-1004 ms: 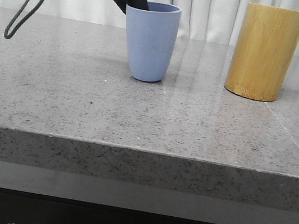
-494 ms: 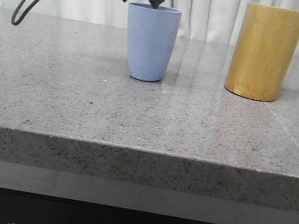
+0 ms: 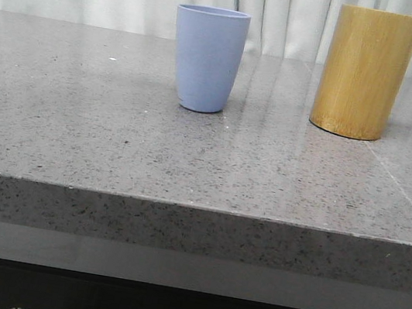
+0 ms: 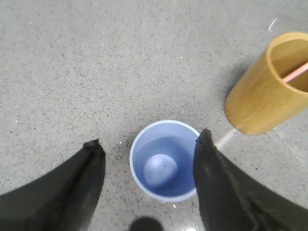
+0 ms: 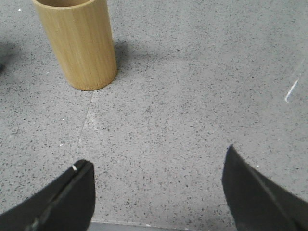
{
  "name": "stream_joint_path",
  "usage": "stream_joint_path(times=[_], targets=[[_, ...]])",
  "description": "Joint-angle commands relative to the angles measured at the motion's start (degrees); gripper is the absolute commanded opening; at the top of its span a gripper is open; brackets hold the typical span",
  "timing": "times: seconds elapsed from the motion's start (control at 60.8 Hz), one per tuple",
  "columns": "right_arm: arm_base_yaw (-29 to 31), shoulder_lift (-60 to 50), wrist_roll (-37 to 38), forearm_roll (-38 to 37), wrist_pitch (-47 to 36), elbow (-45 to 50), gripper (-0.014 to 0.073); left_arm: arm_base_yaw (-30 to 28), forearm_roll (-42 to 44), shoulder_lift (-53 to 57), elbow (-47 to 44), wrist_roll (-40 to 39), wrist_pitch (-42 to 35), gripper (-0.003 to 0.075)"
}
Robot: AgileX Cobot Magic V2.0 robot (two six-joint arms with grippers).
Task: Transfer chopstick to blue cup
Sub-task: 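Grasp the pink chopstick in the bamboo holder with the right gripper and lift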
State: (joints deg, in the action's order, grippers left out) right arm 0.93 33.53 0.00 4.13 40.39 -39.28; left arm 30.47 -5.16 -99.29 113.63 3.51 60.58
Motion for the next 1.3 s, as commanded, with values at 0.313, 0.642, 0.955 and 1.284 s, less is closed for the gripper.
stream_joint_path(times=[0.313,0.642,0.955,1.284], targets=[[0.3,2.6,-0.7,9.0,-11.6,-1.9,0.0561,0.5,-0.9,28.2,-31.5,-0.5,-18.2,0.0410],[-2.5,14.9,-0.7,15.7,-27.4,-3.4,0.0561,0.5,-0.9,43.2,-47.4,-0.5,-20.4,0.0410],[-5.4,29.6,-0.7,19.8,-40.1,-11.5,0.0561,0.5,-0.8,44.8,-48.0,-0.5,-20.7,0.0410],[-5.4,41.7,-0.7,30.0,-43.9,-19.8,0.0561,0.5,-0.1,44.8,-48.0,-0.5,-20.7,0.0410]])
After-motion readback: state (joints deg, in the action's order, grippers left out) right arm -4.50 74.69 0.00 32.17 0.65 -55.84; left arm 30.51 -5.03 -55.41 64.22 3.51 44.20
